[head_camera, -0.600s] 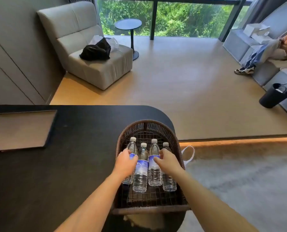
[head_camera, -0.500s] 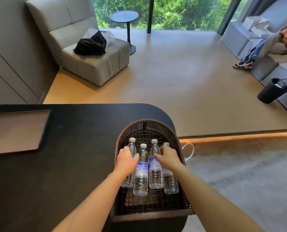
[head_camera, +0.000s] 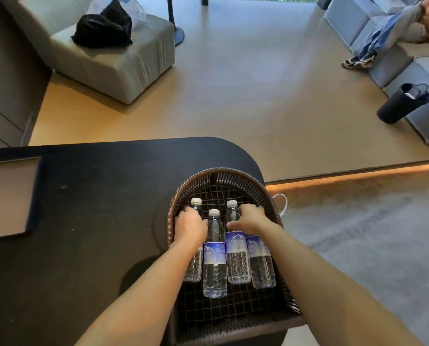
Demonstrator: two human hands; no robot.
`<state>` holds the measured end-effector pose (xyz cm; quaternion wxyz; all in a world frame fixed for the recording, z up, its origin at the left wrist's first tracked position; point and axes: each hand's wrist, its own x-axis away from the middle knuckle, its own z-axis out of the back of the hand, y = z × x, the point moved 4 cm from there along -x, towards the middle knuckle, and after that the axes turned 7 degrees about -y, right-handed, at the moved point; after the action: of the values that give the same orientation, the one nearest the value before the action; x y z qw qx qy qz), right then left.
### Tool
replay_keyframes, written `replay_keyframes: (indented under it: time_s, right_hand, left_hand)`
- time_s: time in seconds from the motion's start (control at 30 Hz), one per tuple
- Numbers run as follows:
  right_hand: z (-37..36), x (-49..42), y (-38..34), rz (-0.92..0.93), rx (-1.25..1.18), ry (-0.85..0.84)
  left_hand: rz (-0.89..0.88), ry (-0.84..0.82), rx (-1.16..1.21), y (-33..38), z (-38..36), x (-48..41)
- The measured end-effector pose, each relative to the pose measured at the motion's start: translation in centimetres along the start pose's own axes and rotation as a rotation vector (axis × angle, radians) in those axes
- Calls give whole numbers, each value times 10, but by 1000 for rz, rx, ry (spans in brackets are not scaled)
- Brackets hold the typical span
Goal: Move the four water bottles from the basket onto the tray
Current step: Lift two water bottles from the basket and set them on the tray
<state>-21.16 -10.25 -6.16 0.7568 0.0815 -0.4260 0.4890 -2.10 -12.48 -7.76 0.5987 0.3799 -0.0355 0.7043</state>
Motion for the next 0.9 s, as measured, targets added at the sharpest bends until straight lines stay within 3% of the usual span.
replay_keyframes:
  time_s: [0.2,0.47,0.7,0.9]
  right_hand:
    - [-7,8,7,33,-157,102]
    - [-26,79,25,247,-484,199]
    - [-56,147,38,361,-485,314]
    - [-83,200,31,451,-444,531]
  left_hand:
    - [-81,63,64,0,6,15]
    - [-333,145,204,-14,15,76]
    - [-457,100,320,-53,21,136]
    - [-690,153,378,-70,29,178]
